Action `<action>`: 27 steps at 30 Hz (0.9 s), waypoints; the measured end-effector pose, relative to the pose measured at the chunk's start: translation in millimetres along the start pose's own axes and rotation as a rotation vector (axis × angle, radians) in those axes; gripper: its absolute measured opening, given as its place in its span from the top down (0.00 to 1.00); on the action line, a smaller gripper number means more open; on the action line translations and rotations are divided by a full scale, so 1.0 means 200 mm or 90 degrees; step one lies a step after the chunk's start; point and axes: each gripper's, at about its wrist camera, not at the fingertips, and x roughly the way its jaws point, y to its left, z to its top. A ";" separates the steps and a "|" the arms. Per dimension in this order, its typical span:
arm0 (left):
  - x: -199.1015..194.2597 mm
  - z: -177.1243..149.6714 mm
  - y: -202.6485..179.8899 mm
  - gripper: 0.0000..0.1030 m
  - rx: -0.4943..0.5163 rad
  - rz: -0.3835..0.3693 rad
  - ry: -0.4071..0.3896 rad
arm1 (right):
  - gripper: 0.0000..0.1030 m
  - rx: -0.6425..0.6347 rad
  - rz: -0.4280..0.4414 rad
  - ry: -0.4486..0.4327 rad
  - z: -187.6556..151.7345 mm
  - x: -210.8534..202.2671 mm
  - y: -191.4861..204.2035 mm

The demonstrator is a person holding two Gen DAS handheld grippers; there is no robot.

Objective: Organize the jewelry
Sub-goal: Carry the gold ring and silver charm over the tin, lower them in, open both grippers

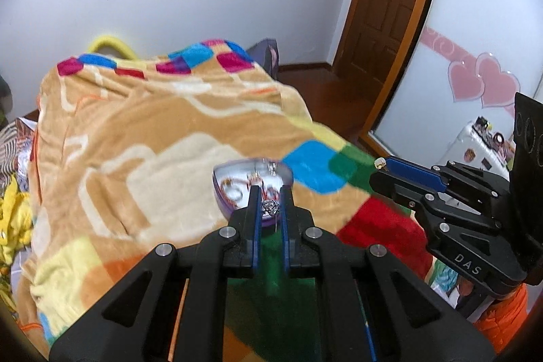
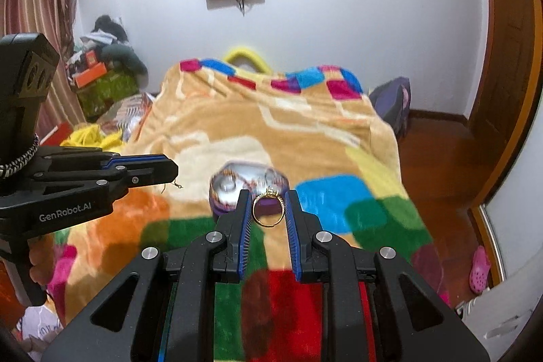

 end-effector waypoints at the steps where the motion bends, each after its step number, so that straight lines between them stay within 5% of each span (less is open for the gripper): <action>1: -0.01 0.02 0.00 0.92 0.000 0.000 -0.007 | 0.83 0.000 0.002 -0.009 0.02 -0.01 0.00; 13: 0.02 0.15 0.07 0.92 -0.009 -0.003 -0.041 | 0.83 -0.003 0.023 -0.059 0.17 0.03 0.04; 27: 0.32 0.13 0.17 0.92 -0.033 -0.012 0.025 | 0.83 0.043 0.050 0.032 0.10 0.38 -0.05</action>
